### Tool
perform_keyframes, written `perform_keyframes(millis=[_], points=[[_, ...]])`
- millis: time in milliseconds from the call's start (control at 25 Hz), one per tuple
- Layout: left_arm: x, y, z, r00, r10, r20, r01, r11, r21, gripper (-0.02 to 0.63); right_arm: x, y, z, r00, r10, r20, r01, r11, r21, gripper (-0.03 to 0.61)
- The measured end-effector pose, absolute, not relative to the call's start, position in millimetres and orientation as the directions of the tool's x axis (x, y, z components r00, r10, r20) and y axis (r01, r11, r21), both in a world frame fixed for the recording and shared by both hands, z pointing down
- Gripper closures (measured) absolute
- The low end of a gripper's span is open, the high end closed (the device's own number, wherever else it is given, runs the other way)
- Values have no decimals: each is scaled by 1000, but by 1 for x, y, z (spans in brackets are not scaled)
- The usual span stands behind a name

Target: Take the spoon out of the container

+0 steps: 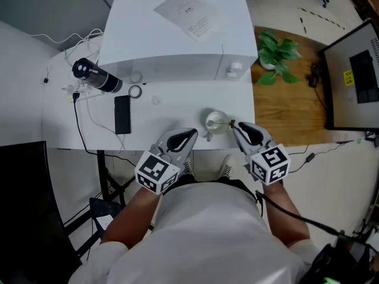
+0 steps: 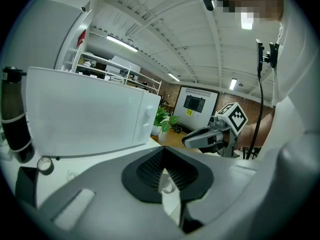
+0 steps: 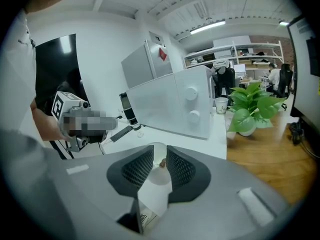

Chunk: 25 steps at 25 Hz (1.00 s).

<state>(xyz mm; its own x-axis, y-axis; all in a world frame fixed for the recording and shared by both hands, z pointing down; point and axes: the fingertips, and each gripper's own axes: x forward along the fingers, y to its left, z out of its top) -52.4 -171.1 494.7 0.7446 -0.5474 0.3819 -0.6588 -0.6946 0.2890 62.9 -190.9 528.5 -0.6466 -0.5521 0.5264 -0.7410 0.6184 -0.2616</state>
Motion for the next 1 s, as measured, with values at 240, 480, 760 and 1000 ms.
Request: perform_keyframes(millis=[240, 480, 760, 1000], points=[[-54, -173, 500, 740, -546, 392, -663, -689, 292, 609, 64, -199, 542, -640, -542, 544, -749, 597, -287, 492], [-53, -173, 503, 742, -539, 399, -661, -690, 297, 609, 61, -201, 555, -646, -512, 565, -742, 595, -309, 443], [-53, -171, 507, 740, -535, 409, -663, -684, 304, 609, 56, -202, 571, -652, -490, 579, -740, 577, -346, 443], [-59, -172, 509, 728, -546, 415, -677, -670, 305, 609, 53, -204, 574, -651, -482, 586, -734, 596, -325, 483]])
